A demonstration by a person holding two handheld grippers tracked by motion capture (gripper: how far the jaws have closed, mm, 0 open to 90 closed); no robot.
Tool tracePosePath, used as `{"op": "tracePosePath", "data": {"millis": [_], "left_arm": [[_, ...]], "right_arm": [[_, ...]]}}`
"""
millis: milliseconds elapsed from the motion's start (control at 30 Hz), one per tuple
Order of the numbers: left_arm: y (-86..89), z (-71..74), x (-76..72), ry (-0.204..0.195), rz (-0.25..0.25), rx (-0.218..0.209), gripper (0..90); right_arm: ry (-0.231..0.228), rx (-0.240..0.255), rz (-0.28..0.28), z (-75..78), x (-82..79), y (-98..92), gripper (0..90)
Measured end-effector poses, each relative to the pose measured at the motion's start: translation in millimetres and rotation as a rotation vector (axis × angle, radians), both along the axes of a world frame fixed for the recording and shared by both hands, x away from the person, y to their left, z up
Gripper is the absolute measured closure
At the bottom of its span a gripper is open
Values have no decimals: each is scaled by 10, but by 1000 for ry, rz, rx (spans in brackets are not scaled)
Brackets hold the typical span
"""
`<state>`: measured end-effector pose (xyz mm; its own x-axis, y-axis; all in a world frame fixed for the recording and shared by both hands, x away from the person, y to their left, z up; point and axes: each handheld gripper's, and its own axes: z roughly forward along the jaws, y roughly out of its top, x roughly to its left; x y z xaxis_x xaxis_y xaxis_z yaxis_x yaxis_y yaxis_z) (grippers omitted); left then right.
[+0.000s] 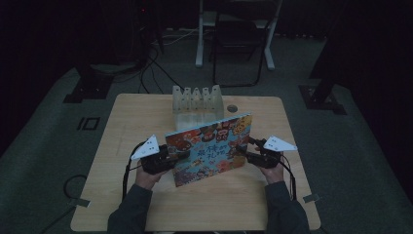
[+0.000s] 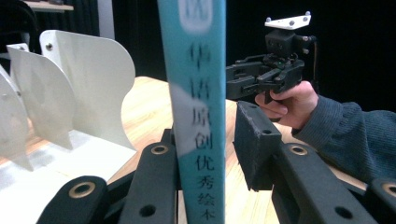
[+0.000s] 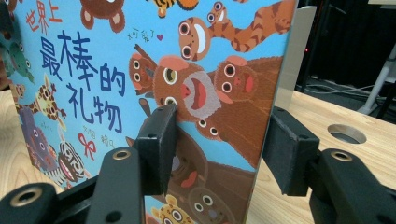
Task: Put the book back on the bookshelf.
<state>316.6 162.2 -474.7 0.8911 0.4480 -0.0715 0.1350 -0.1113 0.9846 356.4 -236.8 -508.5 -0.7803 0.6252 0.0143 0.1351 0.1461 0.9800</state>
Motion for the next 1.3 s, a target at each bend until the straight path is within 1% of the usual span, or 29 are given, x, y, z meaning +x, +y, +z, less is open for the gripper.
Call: {"op": "tracePosePath", "data": {"millis": [67,133,167,333,400,467,500,567,600,733,867,900,933,1000,1100,1133,1167,1200,1233,1300], "left_arm": [[-6,-10,1,-2,2,-2,703],[-50,-57,-20,-14,12,-3,711],[-62,-70,-23,-20,15,3,711],[-145,-165,-24,-22,23,28,715],[-180,-208,-27,-22,24,32,713],[-200,-229,-27,-28,28,37,708],[-210,-236,-27,-27,29,34,708],[-223,-243,-22,-24,26,40,706],[-232,-252,-20,-26,21,32,716],[-232,-255,-22,-28,11,28,735],[-230,-251,-24,-16,14,28,746],[-229,-250,-20,4,17,20,747],[-229,-251,-16,14,14,12,754],[-231,-253,-16,12,15,11,755],[-248,-261,-40,-11,25,11,750],[-248,-261,-40,-11,25,11,740],[-259,-264,-54,-24,38,14,728],[-259,-264,-54,-24,38,14,724],[-266,-268,-61,-33,47,17,713],[-266,-270,-63,-39,35,16,722]], "right_arm": [[0,1,-1,0,-4,-1,474],[-1,0,0,0,-11,-6,475],[-3,1,1,-1,-14,-8,475],[-3,9,4,-6,-25,-17,477],[-4,11,6,-7,-32,-22,477],[-4,10,8,-5,-40,-28,478],[-4,10,8,-5,-40,-28,478],[-6,9,8,-5,-41,-27,478],[-4,11,8,-6,-42,-26,479],[-3,12,6,-7,-45,-26,478],[-1,15,4,-8,-45,-22,477],[-1,17,3,-10,-44,-21,477],[1,19,2,-12,-43,-19,476],[1,22,2,-13,-41,-18,476],[5,28,3,-16,-39,-19,475],[5,29,4,-15,-39,-20,474],[6,29,5,-15,-41,-22,475],[6,29,5,-15,-41,-22,475],[7,32,5,-18,-41,-24,474],[8,34,3,-19,-40,-23,473]]}}
